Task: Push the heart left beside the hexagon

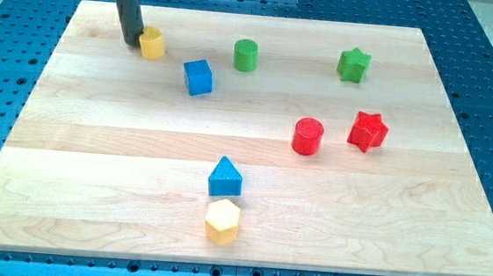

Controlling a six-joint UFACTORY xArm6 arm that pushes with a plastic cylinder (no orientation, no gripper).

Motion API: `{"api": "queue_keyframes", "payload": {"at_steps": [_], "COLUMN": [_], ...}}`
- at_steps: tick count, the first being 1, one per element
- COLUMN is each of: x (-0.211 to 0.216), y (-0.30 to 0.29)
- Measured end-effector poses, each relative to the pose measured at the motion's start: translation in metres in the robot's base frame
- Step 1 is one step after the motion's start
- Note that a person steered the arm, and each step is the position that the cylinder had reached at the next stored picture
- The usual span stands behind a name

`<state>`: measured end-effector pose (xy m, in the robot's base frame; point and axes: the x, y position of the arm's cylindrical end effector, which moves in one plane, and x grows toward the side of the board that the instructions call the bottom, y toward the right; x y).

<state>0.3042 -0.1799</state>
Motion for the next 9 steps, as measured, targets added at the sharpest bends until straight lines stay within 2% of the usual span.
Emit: {"api": "queue_keyframes", "payload": {"at_steps": [1, 2, 3, 4, 5, 6, 7, 8, 9], "x": [0.102, 0.107, 0.037, -0.022, -0.046, -0.046, -0.025, 0.022, 0.027], "y": [0.013, -0.023, -0.038, -0.028, -0.015, 0.039, 0.053, 0.033, 0.033]}}
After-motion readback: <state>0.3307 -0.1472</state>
